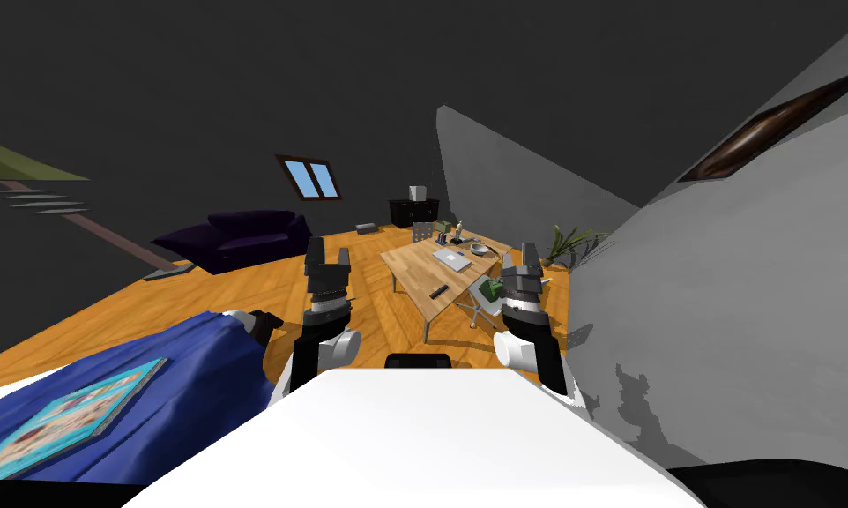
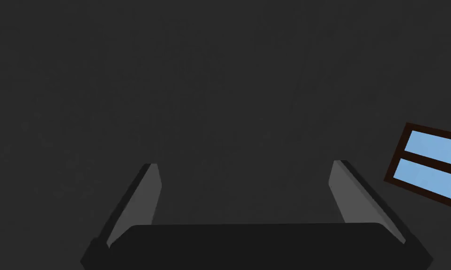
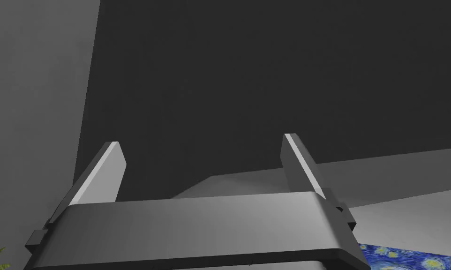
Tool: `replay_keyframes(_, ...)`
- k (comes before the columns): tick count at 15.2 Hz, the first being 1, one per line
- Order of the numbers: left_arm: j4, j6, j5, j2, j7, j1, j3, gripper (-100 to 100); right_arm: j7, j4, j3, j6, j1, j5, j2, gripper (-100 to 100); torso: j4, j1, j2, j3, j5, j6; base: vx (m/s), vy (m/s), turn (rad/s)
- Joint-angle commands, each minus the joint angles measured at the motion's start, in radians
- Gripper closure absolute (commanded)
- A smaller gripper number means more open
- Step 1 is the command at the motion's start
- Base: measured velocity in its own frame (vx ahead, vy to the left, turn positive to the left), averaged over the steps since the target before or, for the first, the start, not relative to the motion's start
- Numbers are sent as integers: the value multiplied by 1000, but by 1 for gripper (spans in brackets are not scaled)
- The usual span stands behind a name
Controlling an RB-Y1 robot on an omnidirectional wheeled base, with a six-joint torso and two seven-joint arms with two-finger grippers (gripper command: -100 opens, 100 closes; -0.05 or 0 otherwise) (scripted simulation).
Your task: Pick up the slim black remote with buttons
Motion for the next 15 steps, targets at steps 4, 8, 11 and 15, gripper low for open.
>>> replay_keyframes(4, 0, 0, 0, 0, 0, 0, 0, 0, 12, 50, 44, -8, -19, 38, -93, -100, 0, 3, 1, 0, 1, 0, -12, 42, 89)
replay_keyframes(8, 0, 0, 0, 0, 0, 0, 0, 0, 30, 116, 103, -18, -45, 90, -177, -100, 0, 4, 1, 1, 1, -1, -23, 67, 123)
replay_keyframes(11, 0, 0, 0, 0, 0, 0, 0, 0, 37, 143, 127, -22, -56, 111, -222, -100, 0, 5, 1, 1, 1, -1, -17, 66, 117)
replay_keyframes(15, 0, 0, 0, 0, 0, 0, 0, 0, 55, 204, 181, -30, -81, 159, -300, -100, 0, 5, 1, 0, 1, -1, -10, 61, 123)
